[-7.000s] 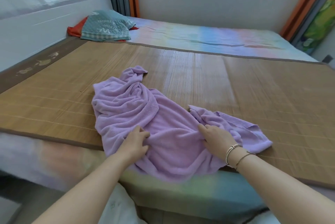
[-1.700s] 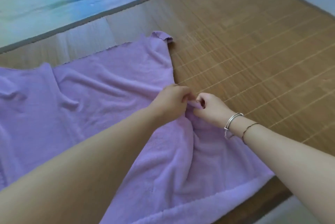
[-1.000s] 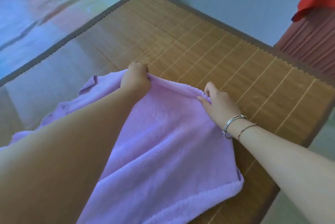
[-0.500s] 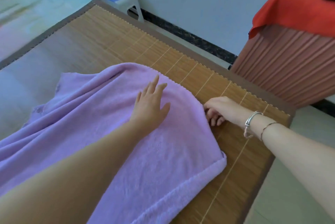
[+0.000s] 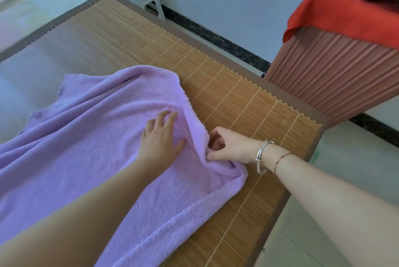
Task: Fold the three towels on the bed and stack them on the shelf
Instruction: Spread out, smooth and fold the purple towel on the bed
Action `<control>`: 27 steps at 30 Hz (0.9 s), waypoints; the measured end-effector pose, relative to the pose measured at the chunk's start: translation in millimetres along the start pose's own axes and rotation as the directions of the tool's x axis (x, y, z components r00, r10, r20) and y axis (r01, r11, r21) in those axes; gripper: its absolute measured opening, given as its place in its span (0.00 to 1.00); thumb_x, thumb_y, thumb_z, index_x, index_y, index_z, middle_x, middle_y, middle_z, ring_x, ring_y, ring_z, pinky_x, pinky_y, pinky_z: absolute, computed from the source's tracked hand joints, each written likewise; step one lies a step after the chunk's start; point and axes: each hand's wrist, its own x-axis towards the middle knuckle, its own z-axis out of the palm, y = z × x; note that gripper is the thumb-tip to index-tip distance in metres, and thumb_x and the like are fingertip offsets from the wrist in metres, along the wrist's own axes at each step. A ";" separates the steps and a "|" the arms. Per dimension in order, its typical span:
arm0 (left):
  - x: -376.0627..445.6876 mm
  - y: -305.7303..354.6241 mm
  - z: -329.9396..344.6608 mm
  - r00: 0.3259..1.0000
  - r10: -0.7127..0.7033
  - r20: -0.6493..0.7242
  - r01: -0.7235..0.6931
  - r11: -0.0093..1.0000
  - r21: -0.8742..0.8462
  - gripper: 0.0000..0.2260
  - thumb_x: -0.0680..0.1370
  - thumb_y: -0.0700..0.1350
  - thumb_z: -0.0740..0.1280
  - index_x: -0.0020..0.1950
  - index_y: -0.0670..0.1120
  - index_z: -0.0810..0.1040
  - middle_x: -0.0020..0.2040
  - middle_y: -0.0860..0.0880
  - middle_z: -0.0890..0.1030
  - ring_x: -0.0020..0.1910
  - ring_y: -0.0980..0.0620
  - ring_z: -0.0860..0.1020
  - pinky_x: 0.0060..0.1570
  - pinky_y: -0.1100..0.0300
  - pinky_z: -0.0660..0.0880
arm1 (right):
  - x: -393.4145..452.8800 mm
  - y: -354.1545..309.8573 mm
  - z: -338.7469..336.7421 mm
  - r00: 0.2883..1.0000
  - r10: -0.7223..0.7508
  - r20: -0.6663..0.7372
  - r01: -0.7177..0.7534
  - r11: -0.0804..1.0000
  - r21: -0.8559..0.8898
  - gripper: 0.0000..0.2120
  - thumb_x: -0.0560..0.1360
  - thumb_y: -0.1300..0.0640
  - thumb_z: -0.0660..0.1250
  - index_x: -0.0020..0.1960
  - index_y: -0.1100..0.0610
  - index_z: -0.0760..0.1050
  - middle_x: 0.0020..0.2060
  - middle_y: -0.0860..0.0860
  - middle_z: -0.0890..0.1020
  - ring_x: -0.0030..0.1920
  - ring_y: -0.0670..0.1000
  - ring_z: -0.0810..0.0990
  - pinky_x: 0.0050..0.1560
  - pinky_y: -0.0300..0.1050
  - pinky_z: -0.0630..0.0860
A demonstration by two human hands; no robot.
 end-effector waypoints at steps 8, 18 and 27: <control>-72.6 -21.7 4.3 0.996 -0.083 0.007 0.083 0.986 -0.147 0.13 0.73 0.55 0.66 0.52 0.47 0.74 0.49 0.51 0.72 0.49 0.44 0.75 0.50 0.48 0.71 | -35.1 9.1 -20.2 0.786 -0.144 -0.602 -0.283 0.781 -0.556 0.10 0.76 0.49 0.62 0.43 0.56 0.71 0.45 0.53 0.71 0.53 0.58 0.72 0.46 0.48 0.69; -170.7 -72.7 -22.3 0.996 0.022 0.085 -0.010 0.990 -0.143 0.17 0.70 0.63 0.61 0.44 0.49 0.73 0.41 0.57 0.72 0.38 0.53 0.73 0.38 0.53 0.74 | -62.0 -13.8 71.1 0.821 -0.446 -0.355 -0.019 0.602 -0.799 0.06 0.71 0.62 0.64 0.48 0.57 0.73 0.45 0.54 0.74 0.50 0.58 0.73 0.48 0.50 0.71; -320.2 -181.4 -49.5 0.945 -0.255 0.203 0.257 0.966 0.020 0.15 0.74 0.63 0.64 0.45 0.52 0.73 0.43 0.55 0.76 0.42 0.55 0.73 0.42 0.58 0.72 | -66.7 -76.3 283.9 0.859 -0.508 0.070 0.432 0.645 -0.631 0.08 0.72 0.55 0.62 0.49 0.53 0.75 0.47 0.50 0.77 0.53 0.53 0.72 0.56 0.50 0.70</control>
